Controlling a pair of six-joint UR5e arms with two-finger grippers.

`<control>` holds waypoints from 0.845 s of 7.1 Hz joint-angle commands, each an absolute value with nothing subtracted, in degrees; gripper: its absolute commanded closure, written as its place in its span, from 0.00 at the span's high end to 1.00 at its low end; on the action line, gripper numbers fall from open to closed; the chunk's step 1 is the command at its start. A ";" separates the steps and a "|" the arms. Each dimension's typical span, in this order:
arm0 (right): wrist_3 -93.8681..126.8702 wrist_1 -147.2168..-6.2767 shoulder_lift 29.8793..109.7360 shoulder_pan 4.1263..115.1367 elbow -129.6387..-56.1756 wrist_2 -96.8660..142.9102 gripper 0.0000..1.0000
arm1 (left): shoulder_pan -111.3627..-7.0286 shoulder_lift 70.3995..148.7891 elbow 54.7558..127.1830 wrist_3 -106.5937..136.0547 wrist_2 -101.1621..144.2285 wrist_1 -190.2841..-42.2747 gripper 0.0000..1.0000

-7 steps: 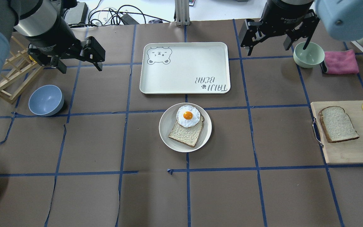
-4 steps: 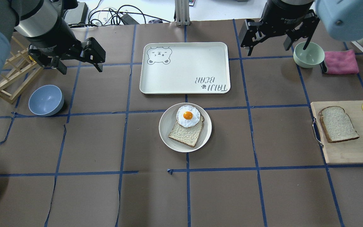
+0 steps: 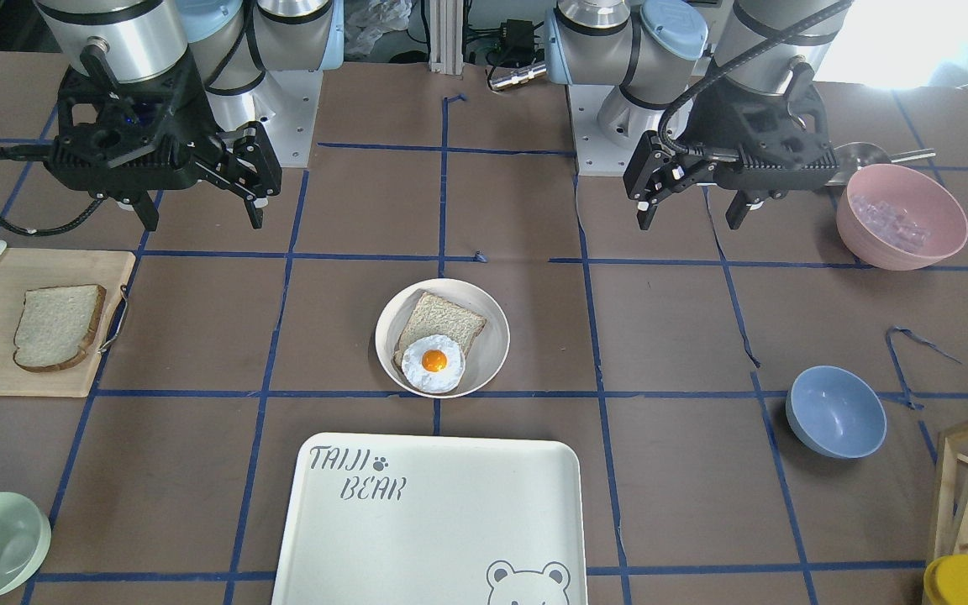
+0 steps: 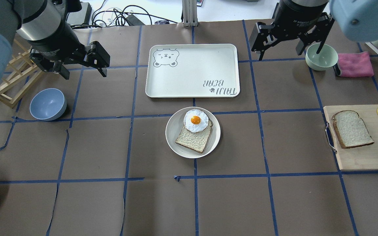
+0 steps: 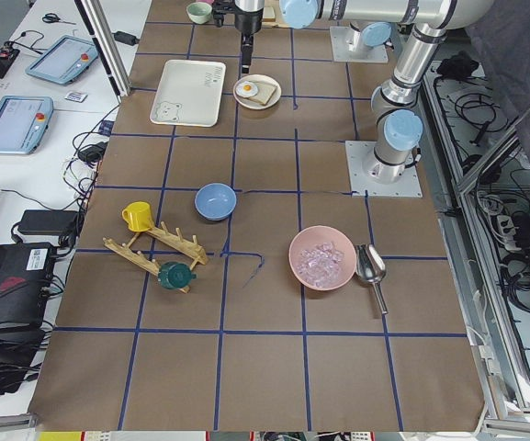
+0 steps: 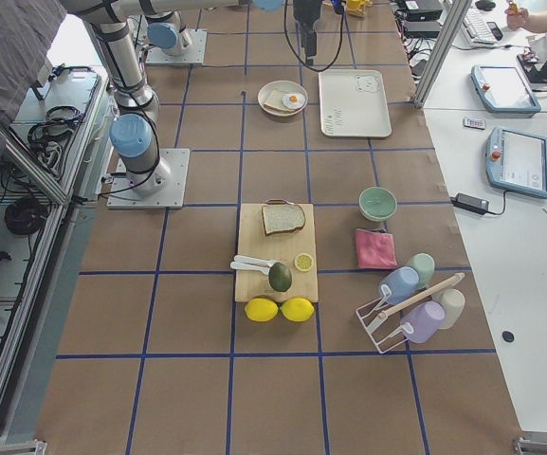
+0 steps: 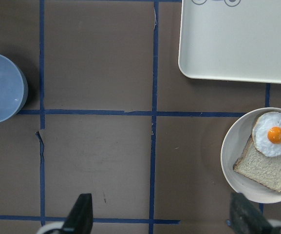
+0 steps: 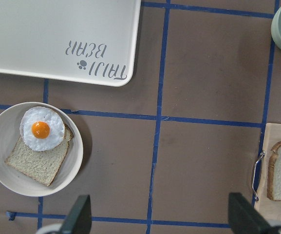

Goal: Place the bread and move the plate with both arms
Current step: 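Raise the right gripper and move it toward the wooden cutting board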

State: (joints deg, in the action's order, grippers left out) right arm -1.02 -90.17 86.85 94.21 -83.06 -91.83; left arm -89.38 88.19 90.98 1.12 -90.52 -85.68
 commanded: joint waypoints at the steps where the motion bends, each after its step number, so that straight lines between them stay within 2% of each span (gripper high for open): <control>1: -2.19 -88.33 86.84 93.35 -83.06 -90.79 1.00 | -89.38 88.24 91.05 1.05 -90.61 -85.78 1.00; 6: -1.76 -87.71 87.89 92.20 -83.76 -91.23 1.00 | -89.38 88.15 91.05 0.97 -90.09 -85.78 1.00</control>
State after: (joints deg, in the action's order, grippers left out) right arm -1.79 -87.65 87.77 92.11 -83.55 -91.21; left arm -89.38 88.16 91.02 1.00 -90.33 -85.78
